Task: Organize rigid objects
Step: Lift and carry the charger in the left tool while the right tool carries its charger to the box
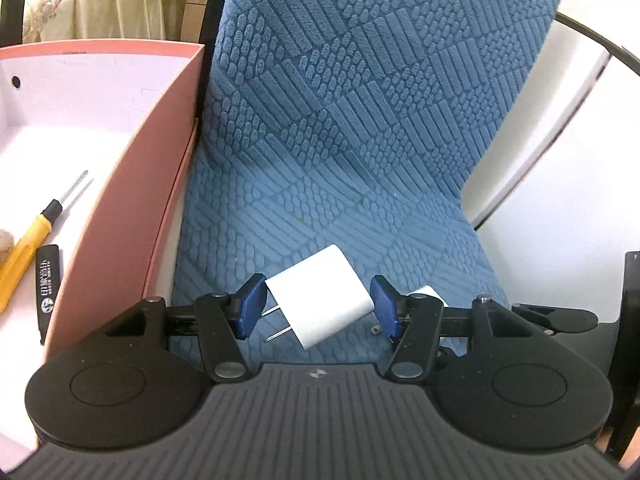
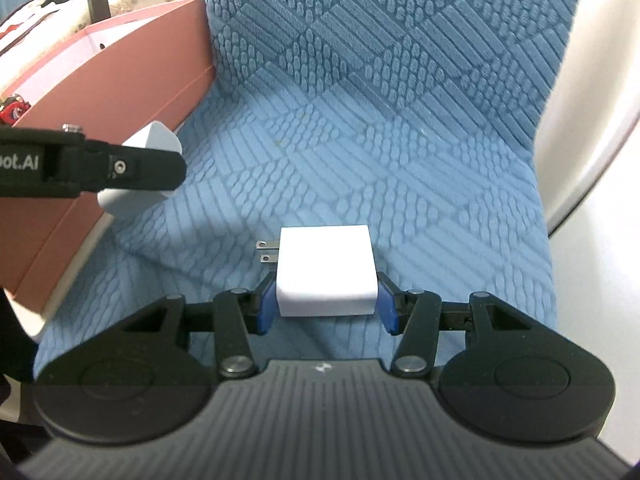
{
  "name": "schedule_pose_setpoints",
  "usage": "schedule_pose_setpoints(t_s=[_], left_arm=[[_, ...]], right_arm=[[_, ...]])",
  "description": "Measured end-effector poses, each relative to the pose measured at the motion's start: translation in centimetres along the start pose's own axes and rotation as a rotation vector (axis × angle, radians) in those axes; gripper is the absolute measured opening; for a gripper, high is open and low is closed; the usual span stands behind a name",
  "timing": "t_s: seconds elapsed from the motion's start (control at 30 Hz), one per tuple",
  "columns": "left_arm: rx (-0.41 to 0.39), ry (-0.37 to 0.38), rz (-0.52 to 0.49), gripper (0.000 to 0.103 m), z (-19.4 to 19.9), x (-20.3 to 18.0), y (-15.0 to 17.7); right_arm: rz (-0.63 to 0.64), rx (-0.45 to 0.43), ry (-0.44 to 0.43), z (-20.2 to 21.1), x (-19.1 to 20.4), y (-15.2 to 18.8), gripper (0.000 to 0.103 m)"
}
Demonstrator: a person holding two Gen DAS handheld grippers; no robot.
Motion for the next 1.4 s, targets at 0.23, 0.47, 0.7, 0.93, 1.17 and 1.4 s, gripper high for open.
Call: schedule_pose_setpoints(t_s=[0.23,0.47,0.7,0.93,1.17,1.4], left_arm=[[0.0,0.008,-0.013,0.063,1.3,-0.7,1.1],[0.01,0.024,-0.031,0.063,2.5,-1.1,2.4],[0.006,0.024,-0.032,0.063,3.1,-1.0,2.6],[0.012,0.029,-0.005,0.063,3.5,-0.8,2.4],[0.008,0.039,0.026,0.063,4.6,-0.4,1.9],[0.011,0.031,0.047,0.063,6.2,0.0,0.9]], right_arm=[[-0.028,0.018,0.018,2.5,1.3,1.5,0.053],[-0.053,0.01,0.03,3.8,1.6,2.3,0.054],[-0.037,0.022,0.031,1.9,1.2,1.5,0.055],[-0.034,0.025,0.027,1.9,1.2,1.3,0.055],[-0.05,0.019,0.03,3.0,1.6,1.0,0.055],[-0.091,0.026,0.021,4.4,2.3,1.2,0.055]])
Point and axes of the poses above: each gripper's, at about its wrist camera, not at the fingertips, and z roughly against the way its jaws point, x to its left, y to its underside, the point moved 5 cm from there along -z, roughly the way its jaws point, and after that the axes turned 1 degree about -y, right-handed, at the moved point
